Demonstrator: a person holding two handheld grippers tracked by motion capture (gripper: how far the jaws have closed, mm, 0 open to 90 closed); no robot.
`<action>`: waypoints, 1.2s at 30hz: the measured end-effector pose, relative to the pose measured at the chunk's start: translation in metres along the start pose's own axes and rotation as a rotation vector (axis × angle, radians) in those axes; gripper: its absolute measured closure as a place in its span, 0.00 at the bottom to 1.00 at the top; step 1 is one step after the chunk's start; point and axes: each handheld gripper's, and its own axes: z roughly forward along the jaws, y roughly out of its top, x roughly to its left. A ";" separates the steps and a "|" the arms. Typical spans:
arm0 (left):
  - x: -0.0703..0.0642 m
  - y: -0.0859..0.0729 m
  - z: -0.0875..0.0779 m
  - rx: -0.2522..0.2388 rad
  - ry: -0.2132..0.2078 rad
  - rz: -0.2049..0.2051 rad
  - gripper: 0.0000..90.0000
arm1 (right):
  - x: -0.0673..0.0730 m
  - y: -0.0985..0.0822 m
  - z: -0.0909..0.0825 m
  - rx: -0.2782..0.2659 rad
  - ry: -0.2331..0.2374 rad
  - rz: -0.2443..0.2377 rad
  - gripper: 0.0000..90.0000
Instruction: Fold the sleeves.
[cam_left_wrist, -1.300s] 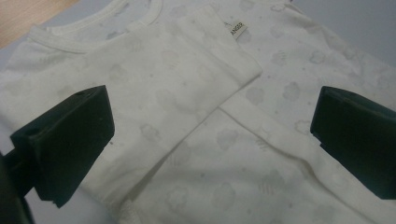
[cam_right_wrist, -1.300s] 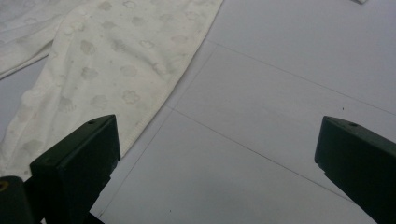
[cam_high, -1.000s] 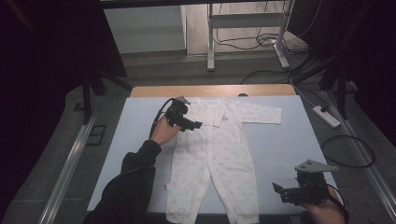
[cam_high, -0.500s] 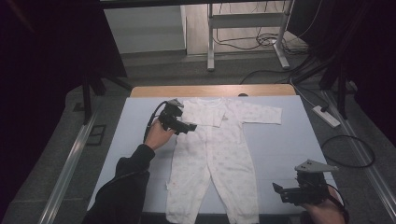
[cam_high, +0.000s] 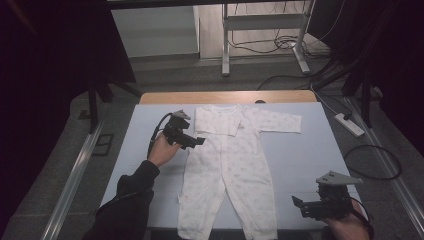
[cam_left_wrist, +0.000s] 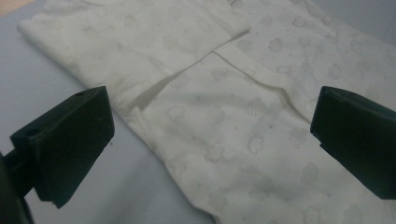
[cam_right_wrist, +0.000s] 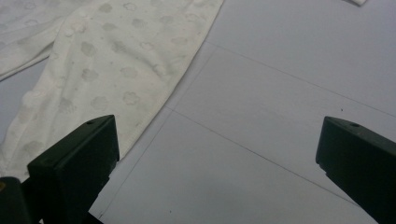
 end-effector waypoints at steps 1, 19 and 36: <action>0.000 -0.002 -0.002 0.000 0.001 -0.002 0.00 | 0.000 0.000 0.000 -0.001 0.000 0.000 0.00; -0.010 -0.027 -0.023 -0.002 0.015 -0.029 0.00 | 0.000 0.000 -0.001 -0.006 0.002 -0.002 0.00; -0.026 -0.049 -0.045 -0.024 0.030 -0.035 0.00 | 0.001 -0.001 -0.002 -0.017 0.001 -0.007 0.00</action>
